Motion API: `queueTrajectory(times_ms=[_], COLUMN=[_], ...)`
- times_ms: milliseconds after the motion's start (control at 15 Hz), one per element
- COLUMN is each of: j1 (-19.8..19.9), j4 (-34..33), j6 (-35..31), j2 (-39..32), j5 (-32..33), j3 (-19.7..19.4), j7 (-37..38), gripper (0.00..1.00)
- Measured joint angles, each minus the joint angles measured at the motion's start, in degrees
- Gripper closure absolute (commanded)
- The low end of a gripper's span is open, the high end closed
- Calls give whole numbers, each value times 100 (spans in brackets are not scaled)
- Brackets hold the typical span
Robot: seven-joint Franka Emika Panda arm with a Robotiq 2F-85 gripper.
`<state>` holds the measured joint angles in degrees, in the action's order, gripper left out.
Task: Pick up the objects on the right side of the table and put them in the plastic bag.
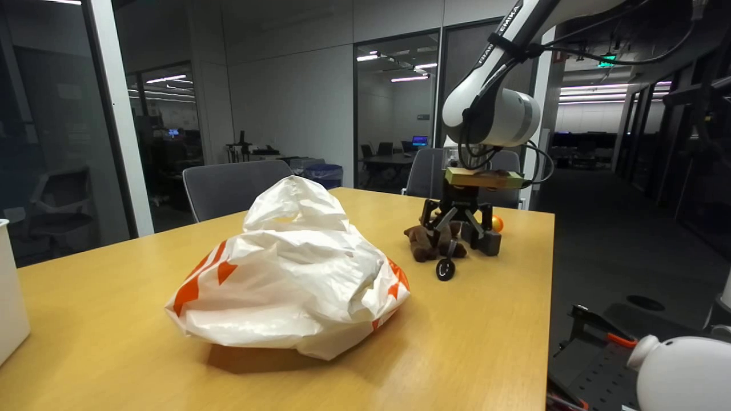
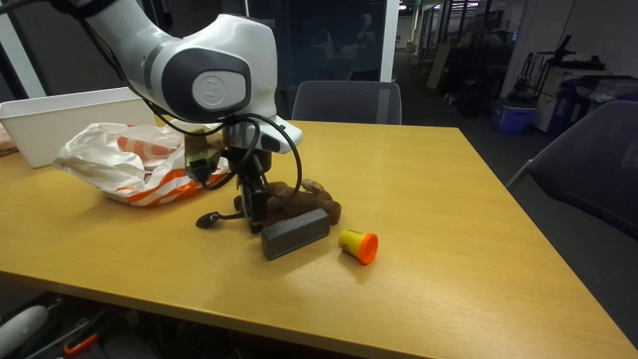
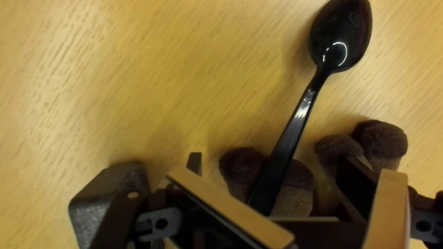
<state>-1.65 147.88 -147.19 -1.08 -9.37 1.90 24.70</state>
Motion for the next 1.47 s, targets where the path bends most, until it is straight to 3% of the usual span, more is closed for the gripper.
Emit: queueTrajectory(times_ms=[67, 200, 467, 733, 933, 1133, 1200, 1467], j1=[1, 4, 4, 4, 4, 4, 4, -10], j4=[0, 1, 0, 9, 22, 24, 19, -52], j6=[7, 15, 68, 305, 440, 514, 542, 1176], j2=[-2, -4, -3, -4, -4, -3, 2, 137], j5=[0, 0, 0, 6, 96, 431, 614, 1526], j3=[-9, -21, -21, -18, -17, -18, -19, 4], j7=[0, 0, 0, 0, 4, 118, 212, 695], gripper=[0, 10, 47, 78, 95, 98, 93, 93])
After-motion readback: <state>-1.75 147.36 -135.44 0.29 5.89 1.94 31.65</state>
